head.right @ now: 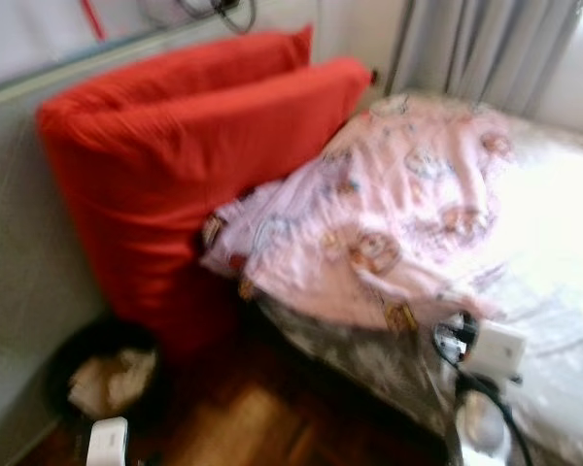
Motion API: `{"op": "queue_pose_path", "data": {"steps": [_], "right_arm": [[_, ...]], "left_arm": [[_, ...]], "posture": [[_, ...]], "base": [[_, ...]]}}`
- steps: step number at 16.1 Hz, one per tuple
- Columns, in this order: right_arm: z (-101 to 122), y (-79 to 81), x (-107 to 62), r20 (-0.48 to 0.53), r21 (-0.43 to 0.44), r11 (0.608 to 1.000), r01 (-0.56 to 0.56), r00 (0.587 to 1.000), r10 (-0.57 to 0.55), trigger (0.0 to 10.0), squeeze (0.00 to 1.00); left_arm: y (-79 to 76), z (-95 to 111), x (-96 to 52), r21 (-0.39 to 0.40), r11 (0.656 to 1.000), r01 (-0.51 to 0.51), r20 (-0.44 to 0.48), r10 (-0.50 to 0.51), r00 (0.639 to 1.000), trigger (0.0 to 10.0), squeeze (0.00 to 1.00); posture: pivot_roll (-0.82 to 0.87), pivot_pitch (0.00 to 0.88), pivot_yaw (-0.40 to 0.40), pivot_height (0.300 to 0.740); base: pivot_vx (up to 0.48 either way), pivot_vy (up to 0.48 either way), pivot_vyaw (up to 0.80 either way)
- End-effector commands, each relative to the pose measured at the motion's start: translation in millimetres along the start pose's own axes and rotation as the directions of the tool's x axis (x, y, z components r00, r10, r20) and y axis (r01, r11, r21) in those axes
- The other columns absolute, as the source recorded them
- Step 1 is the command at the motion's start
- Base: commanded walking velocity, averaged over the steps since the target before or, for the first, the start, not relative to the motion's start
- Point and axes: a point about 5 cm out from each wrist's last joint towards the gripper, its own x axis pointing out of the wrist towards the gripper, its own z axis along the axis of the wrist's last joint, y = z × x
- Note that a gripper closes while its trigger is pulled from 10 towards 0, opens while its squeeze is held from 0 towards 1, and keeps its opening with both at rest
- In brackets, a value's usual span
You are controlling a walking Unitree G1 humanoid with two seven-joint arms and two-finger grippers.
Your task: Clean up the room
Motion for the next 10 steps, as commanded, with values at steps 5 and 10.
{"op": "queue_pose_path", "data": {"steps": [5,10], "right_arm": [[39,3.3,7.5,0.180,-0.065,0.998,-0.019,0.983,0.030,10.0,0.00],[75,-23.4,-9.7,0.318,-0.174,0.973,0.150,0.944,-0.088,10.0,0.00]], "left_arm": [[-2.7,-17,-4.3,0.000,1.000,0.006,-0.058,-0.006,0.998,10.0,0.00],[-3.1,-19,-4.9,-0.002,1.000,0.006,-0.066,-0.006,0.998,10.0,0.00]], "posture": [[0.06,0.074,-0.021,0.740],[0.06,0.076,-0.027,0.740]], "base": [[0.000,0.000,0.00],[0.000,0.000,0.00]]}}
